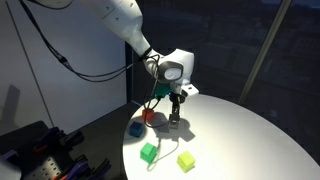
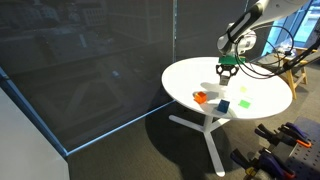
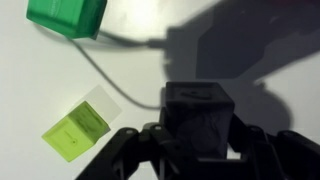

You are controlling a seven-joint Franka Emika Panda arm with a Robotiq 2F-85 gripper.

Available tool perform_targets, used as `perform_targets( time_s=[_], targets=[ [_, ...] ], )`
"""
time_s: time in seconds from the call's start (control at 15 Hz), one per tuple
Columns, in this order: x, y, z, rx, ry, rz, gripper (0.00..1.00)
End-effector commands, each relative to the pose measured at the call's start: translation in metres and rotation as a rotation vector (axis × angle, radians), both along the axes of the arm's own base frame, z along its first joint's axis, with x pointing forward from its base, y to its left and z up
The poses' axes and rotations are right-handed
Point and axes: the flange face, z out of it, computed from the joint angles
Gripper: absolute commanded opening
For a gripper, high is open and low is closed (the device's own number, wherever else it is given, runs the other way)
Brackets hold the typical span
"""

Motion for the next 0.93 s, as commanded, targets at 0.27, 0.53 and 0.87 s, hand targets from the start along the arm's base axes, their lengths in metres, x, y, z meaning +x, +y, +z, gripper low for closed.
perform_targets(
  time_s=[0.27, 0.53, 0.87],
  targets=[
    [-0.029, 0.015, 0.031, -0.009, 0.018, 0.075, 0.29],
    [-0.040, 0.029, 0.036, -0.004, 0.017, 0.137, 0.29],
    [-0.056, 0.049, 0.036, -0.008, 0.002, 0.238, 0.29]
  ],
)
